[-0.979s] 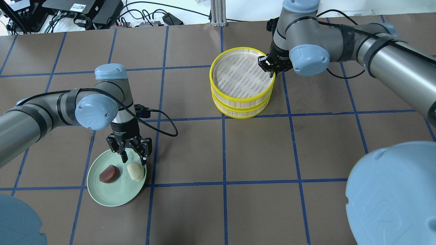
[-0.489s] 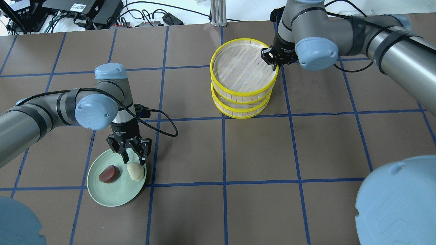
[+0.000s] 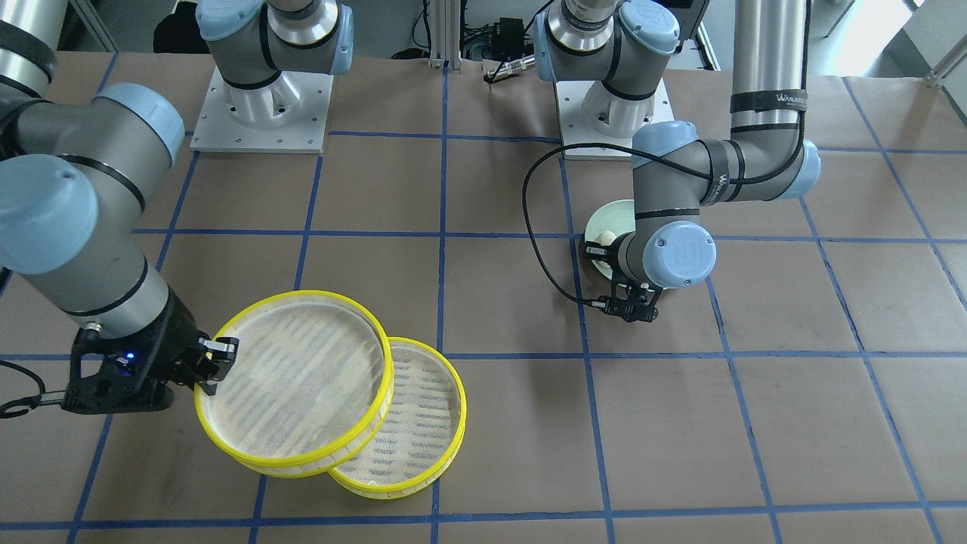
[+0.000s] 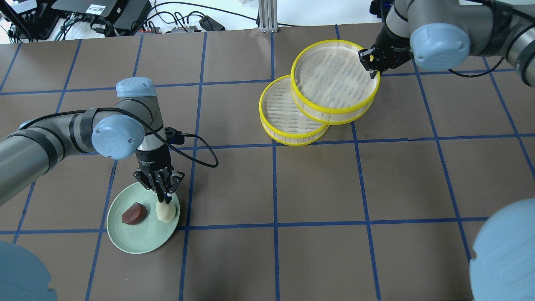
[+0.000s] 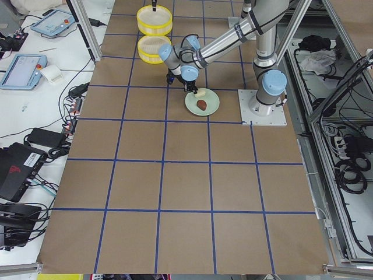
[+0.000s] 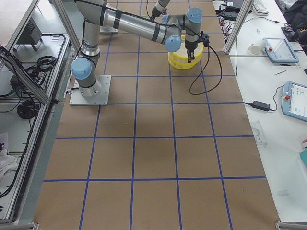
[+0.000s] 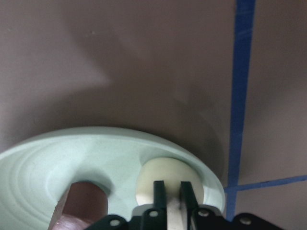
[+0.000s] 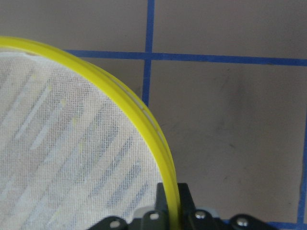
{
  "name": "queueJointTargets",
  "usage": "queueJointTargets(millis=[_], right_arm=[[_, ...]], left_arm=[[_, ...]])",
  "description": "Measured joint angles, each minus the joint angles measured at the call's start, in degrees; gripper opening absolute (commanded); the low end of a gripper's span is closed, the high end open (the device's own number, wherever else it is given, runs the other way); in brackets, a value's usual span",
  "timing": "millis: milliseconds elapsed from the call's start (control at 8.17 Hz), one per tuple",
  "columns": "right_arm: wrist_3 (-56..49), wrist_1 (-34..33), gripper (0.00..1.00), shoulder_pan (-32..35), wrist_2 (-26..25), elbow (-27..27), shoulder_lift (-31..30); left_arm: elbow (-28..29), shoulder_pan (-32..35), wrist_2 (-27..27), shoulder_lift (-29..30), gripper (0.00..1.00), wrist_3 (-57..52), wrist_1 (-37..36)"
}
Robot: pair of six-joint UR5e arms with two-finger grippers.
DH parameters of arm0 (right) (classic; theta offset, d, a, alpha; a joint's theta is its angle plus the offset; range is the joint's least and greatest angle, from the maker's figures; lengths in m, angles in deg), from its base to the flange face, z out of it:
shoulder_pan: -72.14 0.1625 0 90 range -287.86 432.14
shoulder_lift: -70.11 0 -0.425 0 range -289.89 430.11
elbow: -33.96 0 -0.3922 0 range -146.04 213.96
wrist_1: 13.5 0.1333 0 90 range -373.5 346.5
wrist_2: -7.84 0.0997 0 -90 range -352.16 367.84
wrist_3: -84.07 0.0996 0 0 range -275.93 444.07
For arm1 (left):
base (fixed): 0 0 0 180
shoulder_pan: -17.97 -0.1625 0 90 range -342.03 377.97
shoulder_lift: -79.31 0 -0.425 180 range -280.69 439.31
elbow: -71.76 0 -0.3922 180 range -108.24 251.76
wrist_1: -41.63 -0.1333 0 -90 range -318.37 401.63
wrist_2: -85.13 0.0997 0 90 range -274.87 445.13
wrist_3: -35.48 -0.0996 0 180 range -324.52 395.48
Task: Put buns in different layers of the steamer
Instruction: 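Lift the top steamer tier off and set it aside with the right gripper, then lift the white bun and carry it over the lower steamer tier with the left gripper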
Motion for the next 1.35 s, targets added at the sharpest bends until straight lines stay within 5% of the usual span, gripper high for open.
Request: queueJointTargets(millis=[856,1346], right_arm=[[-8.2,7.4,0.11,-5.4,0.0,-0.1,-5.5],[-9.1,7.6,0.07,-5.4,-0.2,-0.7,-5.4]], left_arm=[[5.3,0.3,-0.7,-2.7,0.00,4.8,1.4],[13.8,2.8,-2.3,-5.9,0.00,5.5,3.9]])
